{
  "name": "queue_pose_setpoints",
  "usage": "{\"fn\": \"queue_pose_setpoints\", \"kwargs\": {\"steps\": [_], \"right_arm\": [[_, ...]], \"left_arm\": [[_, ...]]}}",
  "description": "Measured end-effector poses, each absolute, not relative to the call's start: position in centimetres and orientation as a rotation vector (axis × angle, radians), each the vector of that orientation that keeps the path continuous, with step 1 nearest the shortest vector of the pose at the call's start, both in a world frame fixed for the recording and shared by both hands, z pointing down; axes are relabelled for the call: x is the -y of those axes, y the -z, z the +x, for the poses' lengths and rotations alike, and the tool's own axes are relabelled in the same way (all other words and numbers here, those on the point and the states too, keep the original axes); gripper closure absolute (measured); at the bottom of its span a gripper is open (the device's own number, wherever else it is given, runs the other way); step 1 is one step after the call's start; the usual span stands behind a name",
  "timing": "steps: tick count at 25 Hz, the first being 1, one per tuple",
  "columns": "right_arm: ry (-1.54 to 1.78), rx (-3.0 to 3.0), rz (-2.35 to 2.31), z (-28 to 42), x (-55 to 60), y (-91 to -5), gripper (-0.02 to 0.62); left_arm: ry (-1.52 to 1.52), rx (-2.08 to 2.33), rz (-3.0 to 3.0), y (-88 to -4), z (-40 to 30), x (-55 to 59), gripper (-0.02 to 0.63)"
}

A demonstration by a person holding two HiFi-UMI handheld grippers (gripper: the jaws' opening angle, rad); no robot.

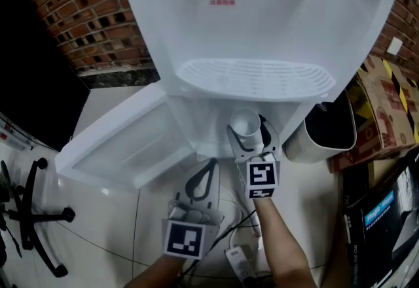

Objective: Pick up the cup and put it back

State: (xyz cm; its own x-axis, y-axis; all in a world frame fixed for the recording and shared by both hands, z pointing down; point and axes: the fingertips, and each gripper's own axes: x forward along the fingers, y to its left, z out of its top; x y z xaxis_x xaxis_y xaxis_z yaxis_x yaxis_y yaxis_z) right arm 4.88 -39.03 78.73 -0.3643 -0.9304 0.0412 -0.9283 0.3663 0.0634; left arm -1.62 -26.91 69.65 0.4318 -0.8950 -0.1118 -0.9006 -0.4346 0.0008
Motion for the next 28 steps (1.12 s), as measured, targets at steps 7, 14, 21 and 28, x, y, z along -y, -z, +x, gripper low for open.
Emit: {"fn": "queue_pose_setpoints", "kwargs": {"steps": [7,14,21,28], "right_arm": [[0.004,2.511,1.688,4.6,42.3,-82.8,0.249],[-0.028,2.49,1.683,4.8,43.8,-85.0,0.247],[-0.076,2.478,1.68,5.1,44.1,-86.2,0.212],[-0.062,2.491,1.679,5.0,43.1,-85.6,0.187]], "left_arm": [[-0.116,-1.651,-2.627,-71.1,-1.7,27.0,0.609],[-0.086,-1.648,-2.617,-71.6,-1.9,27.2,0.609],[-0.082,-1.648,-2.619,-71.9,-2.0,27.1,0.609],[-0.081,-1.642,-2.621,-72.1,-1.9,27.0,0.609]]}}
